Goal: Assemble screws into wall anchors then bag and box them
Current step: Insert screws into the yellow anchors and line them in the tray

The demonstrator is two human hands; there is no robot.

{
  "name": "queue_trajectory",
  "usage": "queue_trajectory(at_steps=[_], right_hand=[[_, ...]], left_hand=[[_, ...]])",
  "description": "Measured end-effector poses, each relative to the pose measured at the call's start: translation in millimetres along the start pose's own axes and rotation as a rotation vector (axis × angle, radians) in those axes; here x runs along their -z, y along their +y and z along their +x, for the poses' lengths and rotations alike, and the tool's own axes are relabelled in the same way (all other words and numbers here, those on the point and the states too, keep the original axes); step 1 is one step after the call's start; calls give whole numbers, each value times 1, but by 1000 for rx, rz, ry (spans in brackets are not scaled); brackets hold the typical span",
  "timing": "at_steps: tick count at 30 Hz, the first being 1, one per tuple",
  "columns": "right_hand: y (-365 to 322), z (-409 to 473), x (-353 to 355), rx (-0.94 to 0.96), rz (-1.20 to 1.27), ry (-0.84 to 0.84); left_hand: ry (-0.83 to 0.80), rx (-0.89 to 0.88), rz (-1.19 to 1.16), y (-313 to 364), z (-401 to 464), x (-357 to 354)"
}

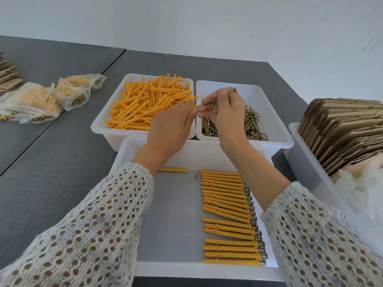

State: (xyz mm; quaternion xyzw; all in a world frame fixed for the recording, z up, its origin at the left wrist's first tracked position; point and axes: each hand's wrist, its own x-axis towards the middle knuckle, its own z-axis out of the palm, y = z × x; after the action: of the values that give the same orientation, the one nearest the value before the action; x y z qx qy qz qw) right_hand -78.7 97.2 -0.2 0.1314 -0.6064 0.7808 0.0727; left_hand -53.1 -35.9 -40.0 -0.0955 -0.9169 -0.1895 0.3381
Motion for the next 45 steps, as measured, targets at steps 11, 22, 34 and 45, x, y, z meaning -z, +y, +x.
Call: queue_trajectory(at_steps=[11,22,34,45], right_hand=[[8,-4,-3,3,-481,-254],[6,-7,-8,-43,-426,-379],[2,-31,-13,-492,-881,-1255],[52,-83,-45,421,-1615,-1142]], left_hand=[[42,98,-384,3,5,4],[-49,306,-836,16,16,8],[111,865,-1451,-12,24,21],[71,870,-1445,-11,24,22]])
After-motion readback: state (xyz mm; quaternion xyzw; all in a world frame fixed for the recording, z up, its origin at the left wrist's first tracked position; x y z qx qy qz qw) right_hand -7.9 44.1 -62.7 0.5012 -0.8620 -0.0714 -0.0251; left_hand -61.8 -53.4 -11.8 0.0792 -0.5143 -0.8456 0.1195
